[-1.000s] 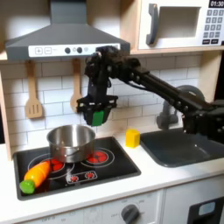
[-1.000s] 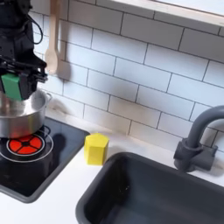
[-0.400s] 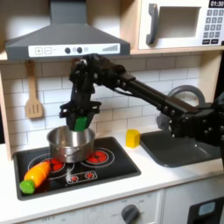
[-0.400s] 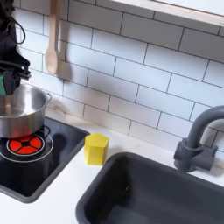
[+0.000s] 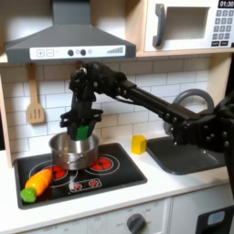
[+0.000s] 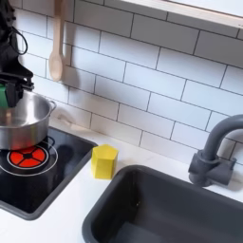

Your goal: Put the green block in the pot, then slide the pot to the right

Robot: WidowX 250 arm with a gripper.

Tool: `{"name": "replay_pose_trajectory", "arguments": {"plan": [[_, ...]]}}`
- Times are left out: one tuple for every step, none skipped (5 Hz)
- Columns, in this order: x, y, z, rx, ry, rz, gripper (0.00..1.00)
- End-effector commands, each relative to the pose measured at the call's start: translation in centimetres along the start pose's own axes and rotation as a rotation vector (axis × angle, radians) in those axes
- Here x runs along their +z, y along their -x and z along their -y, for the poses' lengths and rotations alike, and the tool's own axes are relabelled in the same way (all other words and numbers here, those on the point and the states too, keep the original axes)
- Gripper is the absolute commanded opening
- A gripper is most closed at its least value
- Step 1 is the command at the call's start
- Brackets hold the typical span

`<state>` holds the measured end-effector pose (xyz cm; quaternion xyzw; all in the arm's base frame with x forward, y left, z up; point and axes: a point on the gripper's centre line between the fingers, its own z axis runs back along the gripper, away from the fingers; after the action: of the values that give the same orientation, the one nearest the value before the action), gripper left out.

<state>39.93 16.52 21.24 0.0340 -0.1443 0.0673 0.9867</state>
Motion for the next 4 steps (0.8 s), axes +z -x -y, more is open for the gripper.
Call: {"name": "replay_pose_trajectory", "arguments": {"plan": [[-1.0,-0.6,0.4,-0.004,0.020,0.001,0.00],[-1.6,-0.8,0.1,0.002,0.018,-0.016,0.00],[-1.9,-0.8,0.1,0.008,0.022,-0.029,1.00],[-2.2,-0.7,0.3,-0.004,0.024,-0.040,1.00]]}}
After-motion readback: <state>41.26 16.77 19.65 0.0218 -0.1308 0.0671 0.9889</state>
